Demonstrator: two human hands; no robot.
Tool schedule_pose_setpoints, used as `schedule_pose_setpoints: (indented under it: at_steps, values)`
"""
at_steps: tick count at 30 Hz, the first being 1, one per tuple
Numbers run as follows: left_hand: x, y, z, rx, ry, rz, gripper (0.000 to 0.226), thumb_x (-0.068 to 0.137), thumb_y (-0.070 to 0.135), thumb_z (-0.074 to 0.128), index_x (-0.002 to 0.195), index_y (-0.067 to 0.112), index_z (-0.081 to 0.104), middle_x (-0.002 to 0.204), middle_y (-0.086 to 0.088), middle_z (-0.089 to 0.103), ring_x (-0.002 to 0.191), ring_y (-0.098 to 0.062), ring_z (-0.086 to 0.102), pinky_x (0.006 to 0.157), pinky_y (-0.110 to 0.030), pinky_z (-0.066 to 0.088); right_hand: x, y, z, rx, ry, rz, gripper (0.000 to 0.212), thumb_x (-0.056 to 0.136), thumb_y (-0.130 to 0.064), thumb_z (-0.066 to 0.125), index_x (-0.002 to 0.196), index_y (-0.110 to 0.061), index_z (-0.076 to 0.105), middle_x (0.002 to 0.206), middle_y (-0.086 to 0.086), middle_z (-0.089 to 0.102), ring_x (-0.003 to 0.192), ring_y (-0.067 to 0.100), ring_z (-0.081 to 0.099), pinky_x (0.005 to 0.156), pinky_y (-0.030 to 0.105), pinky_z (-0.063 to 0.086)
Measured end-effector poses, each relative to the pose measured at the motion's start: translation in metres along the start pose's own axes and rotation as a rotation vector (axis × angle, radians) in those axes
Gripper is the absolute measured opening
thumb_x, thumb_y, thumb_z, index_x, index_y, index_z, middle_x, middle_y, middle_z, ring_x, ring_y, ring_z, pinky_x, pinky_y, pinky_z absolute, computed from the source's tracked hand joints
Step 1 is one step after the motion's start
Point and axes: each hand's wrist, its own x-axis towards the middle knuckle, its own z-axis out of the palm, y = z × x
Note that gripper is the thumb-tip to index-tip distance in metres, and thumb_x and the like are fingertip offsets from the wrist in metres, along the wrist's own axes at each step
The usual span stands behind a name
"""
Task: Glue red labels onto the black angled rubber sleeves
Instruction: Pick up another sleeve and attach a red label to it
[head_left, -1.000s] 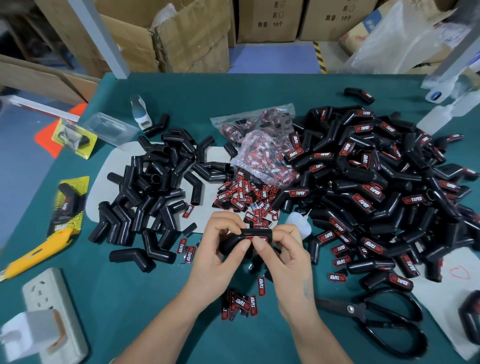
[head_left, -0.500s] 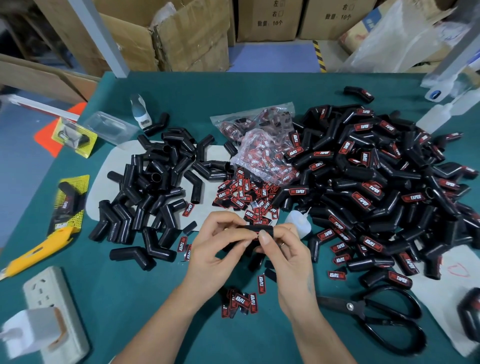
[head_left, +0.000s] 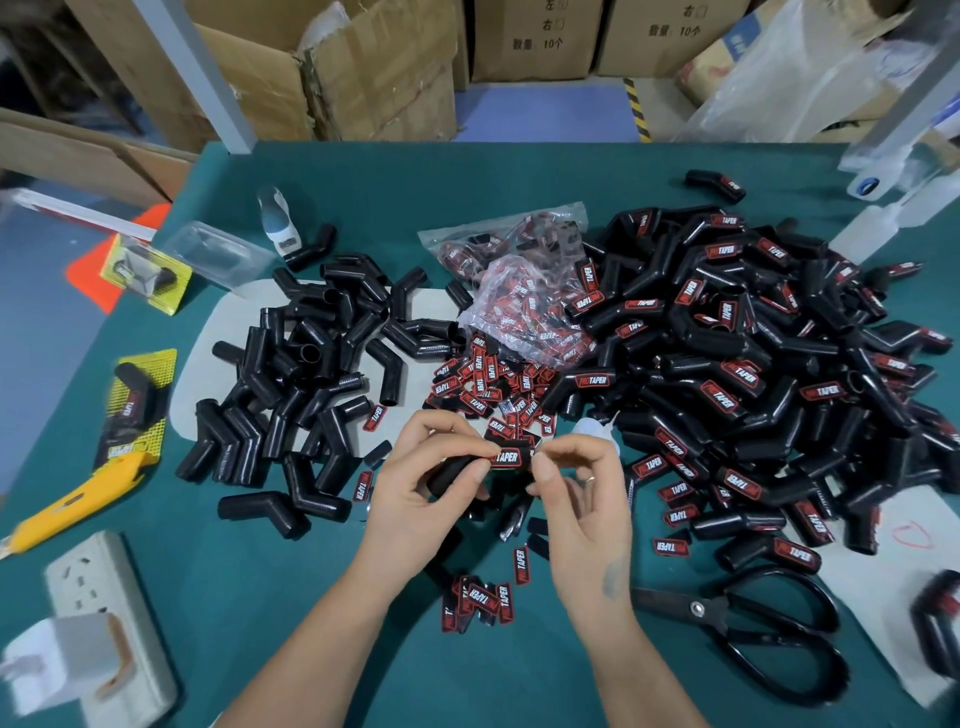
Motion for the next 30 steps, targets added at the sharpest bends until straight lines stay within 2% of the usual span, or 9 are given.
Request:
schedule_pose_setpoints:
  at_steps: [4,7,10,14,21,27,30]
  values:
    - [-0.0003,-0.0008,-0.0011,0.092,-0.036,-0.005,0.013,0.096,0.018,0.069,0.105,0.023,0.077,0.111,0.001,0.059,0.096,-0.026,0.064,0.083,-0.044,0.056,-0.0020,-0.0005,0.0012,-0.103,-0.040,-0.058,0.015,0.096,-0.041,0.067,0.109,-0.049,0.069,0.106,-0.012,0.072,0.097,0.021,0.071,0.083,0.038,0.055]
    - [-0.0007,0.0006,-0.0006,0.120,-0.044,0.025,0.013,0.094,0.019,0.070,0.104,0.025,0.076,0.111,0.003,0.059,0.104,-0.021,0.064,0.093,-0.031,0.051,-0.0014,-0.0007,0.0036,-0.149,-0.043,-0.146,0.014,0.097,-0.030,0.070,0.104,-0.040,0.075,0.099,-0.009,0.072,0.092,0.017,0.069,0.080,0.022,0.050]
    - [-0.0018,0.0004,0.0008,0.123,-0.025,0.032,0.011,0.094,0.019,0.074,0.103,0.024,0.076,0.108,0.000,0.061,0.101,-0.022,0.065,0.091,-0.033,0.053,-0.0009,0.0001,0.0030,-0.172,-0.026,-0.191,0.010,0.095,-0.021,0.072,0.101,-0.026,0.080,0.097,-0.009,0.073,0.090,0.013,0.069,0.081,0.012,0.047]
    - [-0.0020,0.0015,0.0010,0.136,-0.004,0.052,0.012,0.092,0.017,0.076,0.102,0.021,0.078,0.106,-0.005,0.063,0.100,-0.022,0.066,0.095,-0.026,0.049,-0.0009,0.0023,0.0012,-0.161,-0.008,-0.179,0.013,0.093,-0.015,0.077,0.102,-0.023,0.081,0.096,-0.009,0.074,0.091,0.015,0.072,0.082,0.015,0.051]
    - [-0.0014,0.0015,0.0010,0.174,-0.002,0.054,0.015,0.087,0.007,0.080,0.099,0.015,0.080,0.104,-0.006,0.065,0.099,-0.019,0.067,0.094,-0.024,0.050,-0.0002,0.0013,0.0004,-0.121,-0.016,-0.131,0.021,0.092,-0.013,0.077,0.100,-0.032,0.081,0.094,-0.008,0.075,0.088,0.018,0.070,0.082,0.019,0.051]
    - [0.0007,0.0013,-0.0016,0.170,-0.019,0.033,0.012,0.089,0.017,0.081,0.099,0.021,0.079,0.104,-0.001,0.065,0.100,-0.020,0.067,0.095,-0.024,0.050,0.0013,0.0020,0.0006,-0.122,-0.028,-0.106,0.019,0.091,-0.014,0.077,0.098,-0.031,0.081,0.094,-0.008,0.075,0.087,0.018,0.070,0.081,0.022,0.053]
    - [0.0016,0.0011,-0.0028,0.166,-0.031,0.014,0.013,0.088,0.015,0.081,0.099,0.021,0.079,0.105,0.002,0.064,0.100,-0.019,0.067,0.095,-0.024,0.049,0.0014,0.0039,-0.0009,-0.129,-0.043,-0.100,0.022,0.093,-0.013,0.077,0.100,-0.034,0.080,0.096,-0.007,0.075,0.089,0.020,0.070,0.082,0.027,0.055]
